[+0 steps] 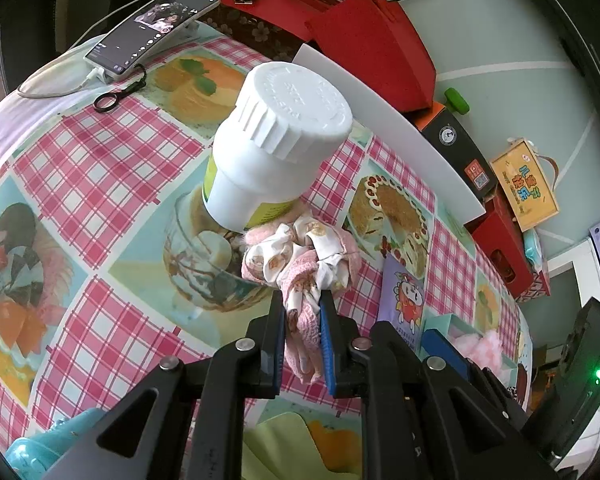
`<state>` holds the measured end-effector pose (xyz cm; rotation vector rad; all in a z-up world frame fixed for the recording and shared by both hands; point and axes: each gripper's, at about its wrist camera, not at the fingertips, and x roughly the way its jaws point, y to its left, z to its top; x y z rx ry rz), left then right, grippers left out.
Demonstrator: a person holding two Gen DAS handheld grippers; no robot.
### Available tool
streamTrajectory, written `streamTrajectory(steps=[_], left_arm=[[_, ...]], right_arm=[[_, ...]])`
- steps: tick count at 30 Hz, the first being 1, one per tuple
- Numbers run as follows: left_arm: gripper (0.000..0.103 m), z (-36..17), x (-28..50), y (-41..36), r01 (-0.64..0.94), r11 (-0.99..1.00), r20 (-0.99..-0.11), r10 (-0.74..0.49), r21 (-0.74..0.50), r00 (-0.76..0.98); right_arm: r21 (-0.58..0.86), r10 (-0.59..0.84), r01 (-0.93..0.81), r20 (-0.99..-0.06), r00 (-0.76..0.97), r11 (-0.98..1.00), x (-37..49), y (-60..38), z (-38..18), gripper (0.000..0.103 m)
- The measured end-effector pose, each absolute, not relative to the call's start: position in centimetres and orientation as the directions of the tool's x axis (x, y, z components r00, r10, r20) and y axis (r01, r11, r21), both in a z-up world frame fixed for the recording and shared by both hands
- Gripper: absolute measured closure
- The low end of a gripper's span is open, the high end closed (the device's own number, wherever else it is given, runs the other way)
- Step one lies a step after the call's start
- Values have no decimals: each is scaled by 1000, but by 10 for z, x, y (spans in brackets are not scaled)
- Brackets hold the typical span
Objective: Organize soft objects
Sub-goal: 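Close the right tool on the purple baby wipes pack while the left tool holds the scrunchie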
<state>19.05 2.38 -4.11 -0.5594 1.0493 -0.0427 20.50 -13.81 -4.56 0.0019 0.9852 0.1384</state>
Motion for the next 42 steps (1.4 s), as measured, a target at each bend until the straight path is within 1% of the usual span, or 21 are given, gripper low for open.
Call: streamTrajectory(steps=[6,8,16,21,23,26,33,34,42], left_arm=[[87,-41,190,25,-233,857,-807,-293,-460,513],[87,-41,190,26,-234,856,-806,-294,-461,514],[87,-41,190,25,-234,857,-807,-293,-459,513],[87,-41,190,25,-235,858,-809,-290,-456,511],[87,-41,190,25,-235,859,-809,-290,-456,511],[87,-41,190,25,-236,858,-809,-291,-457,511],[87,-42,190,26,-236,857,-809,-291,-457,511],[87,-42,190,26,-237,857,-809,-291,-458,511],[87,-42,189,26,-236,857,-809,-291,-457,511]], right_arm=[[61,114,-116,-840,531,991,211,-134,-49,40],[55,108,-116,-846,523,992,212,-133,-54,45],[56,110,-118,-848,519,991,213,-134,-55,46],[47,110,-132,-844,525,990,211,-132,-57,53],[35,108,-146,-841,530,989,208,-130,-57,57],[25,105,-154,-839,534,988,204,-130,-57,59],[27,117,-178,-847,518,984,190,-131,-59,60],[28,121,-185,-849,515,982,189,-131,-59,62],[19,126,-206,-847,517,978,185,-128,-59,62]])
